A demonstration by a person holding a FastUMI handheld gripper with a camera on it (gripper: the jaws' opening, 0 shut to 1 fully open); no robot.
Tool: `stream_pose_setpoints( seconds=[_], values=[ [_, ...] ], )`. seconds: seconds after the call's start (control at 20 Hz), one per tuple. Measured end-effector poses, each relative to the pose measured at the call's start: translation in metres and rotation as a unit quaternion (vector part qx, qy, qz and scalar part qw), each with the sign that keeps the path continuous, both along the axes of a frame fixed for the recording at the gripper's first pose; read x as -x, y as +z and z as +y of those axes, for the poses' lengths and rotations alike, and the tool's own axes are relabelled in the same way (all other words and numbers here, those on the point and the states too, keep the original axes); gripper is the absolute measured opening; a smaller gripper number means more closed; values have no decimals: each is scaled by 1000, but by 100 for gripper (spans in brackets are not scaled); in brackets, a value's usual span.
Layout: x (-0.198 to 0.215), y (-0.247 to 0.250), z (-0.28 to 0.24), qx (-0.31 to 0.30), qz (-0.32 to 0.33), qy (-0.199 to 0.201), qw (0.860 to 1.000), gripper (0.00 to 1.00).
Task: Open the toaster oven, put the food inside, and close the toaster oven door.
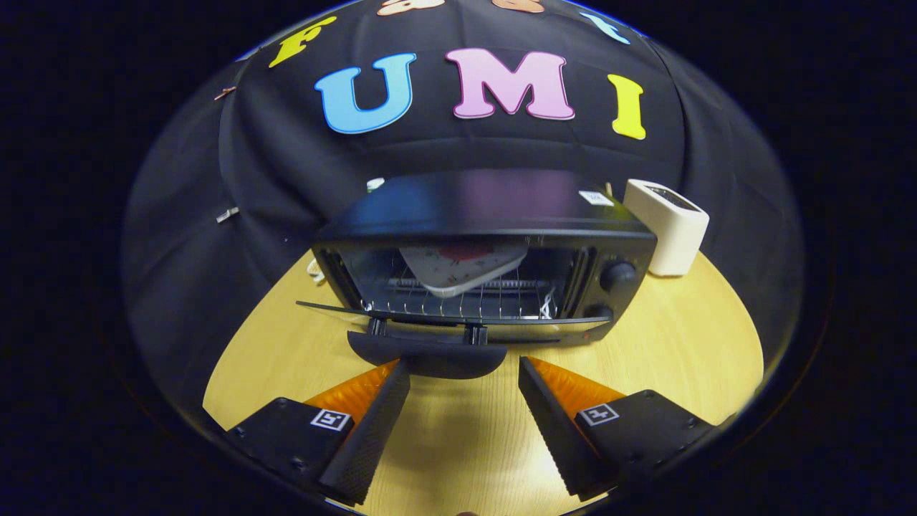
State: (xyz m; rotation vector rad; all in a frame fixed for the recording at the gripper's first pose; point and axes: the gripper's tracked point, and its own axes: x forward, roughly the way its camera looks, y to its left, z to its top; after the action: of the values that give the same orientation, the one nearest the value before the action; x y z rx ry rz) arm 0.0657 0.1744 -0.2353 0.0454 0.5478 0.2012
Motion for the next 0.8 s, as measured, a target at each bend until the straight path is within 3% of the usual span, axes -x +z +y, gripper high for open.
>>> stream_pose_setpoints(
  seconds=[0.25, 0.6, 0.8],
  values=[
    [-26, 63, -15, -26, -71, -15, 997, 99],
    [-21, 149, -78, -58, -168, -50, 983, 99],
    [-9, 191, -128, -35, -217, -64, 973, 99]
  ],
)
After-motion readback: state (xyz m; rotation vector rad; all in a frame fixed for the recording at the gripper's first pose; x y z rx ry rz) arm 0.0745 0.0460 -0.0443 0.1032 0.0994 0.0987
